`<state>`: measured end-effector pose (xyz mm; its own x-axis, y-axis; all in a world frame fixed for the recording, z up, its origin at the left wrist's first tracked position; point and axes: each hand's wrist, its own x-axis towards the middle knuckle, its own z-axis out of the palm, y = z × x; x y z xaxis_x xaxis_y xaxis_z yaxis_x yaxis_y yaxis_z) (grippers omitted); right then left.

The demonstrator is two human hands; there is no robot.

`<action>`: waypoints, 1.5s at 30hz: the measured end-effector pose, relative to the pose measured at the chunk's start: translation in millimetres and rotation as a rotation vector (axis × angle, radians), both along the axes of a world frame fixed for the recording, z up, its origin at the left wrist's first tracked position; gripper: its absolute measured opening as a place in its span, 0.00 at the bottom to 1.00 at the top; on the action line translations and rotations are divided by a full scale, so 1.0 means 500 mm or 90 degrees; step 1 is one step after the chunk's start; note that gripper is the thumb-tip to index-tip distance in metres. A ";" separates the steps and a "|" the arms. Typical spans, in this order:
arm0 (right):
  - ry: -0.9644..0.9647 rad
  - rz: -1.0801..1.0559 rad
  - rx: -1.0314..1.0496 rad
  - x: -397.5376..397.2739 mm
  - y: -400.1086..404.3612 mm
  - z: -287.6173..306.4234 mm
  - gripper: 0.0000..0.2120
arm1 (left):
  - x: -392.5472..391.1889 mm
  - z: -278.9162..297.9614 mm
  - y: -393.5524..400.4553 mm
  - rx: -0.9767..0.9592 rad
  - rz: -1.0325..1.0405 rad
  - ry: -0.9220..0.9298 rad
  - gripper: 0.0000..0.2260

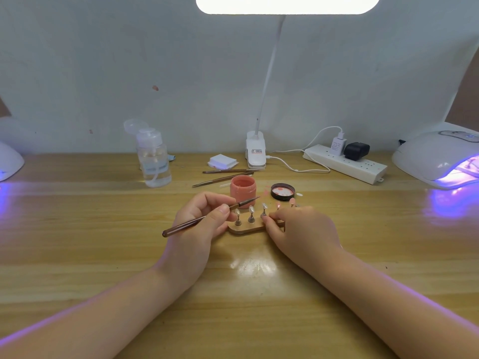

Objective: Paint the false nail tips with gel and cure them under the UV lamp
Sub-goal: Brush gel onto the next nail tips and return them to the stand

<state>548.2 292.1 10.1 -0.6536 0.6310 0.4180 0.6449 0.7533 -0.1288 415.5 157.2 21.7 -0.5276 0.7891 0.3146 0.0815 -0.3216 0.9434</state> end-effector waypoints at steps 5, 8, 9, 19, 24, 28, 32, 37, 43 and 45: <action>-0.011 -0.005 -0.014 -0.006 0.004 0.004 0.18 | 0.001 0.000 0.002 -0.003 -0.010 -0.002 0.07; -0.022 -0.009 -0.011 -0.010 0.005 0.005 0.18 | 0.001 0.000 0.003 -0.002 -0.010 0.002 0.07; -0.023 -0.011 -0.010 -0.010 0.006 0.004 0.18 | 0.001 -0.001 0.003 -0.002 -0.009 0.002 0.07; 0.020 0.016 -0.020 -0.008 -0.001 0.004 0.14 | 0.002 -0.001 0.003 -0.004 -0.009 -0.003 0.07; 0.098 0.055 -0.042 0.003 -0.010 0.007 0.09 | 0.003 0.000 0.001 0.002 0.007 0.006 0.07; 0.129 0.058 -0.040 0.013 -0.014 0.003 0.06 | 0.001 0.001 -0.001 0.007 0.020 0.001 0.07; 0.144 0.054 -0.027 0.013 -0.006 -0.004 0.04 | 0.000 0.002 -0.002 0.001 0.022 -0.003 0.07; 0.167 0.062 -0.063 0.015 0.008 -0.007 0.03 | 0.003 0.002 0.000 -0.004 0.054 0.027 0.05; 0.264 0.069 -0.215 0.017 0.015 -0.007 0.05 | -0.008 0.019 0.003 -0.028 0.139 0.150 0.10; 0.285 0.084 -0.241 0.016 0.016 -0.006 0.03 | -0.019 0.037 0.011 -0.035 0.173 0.177 0.10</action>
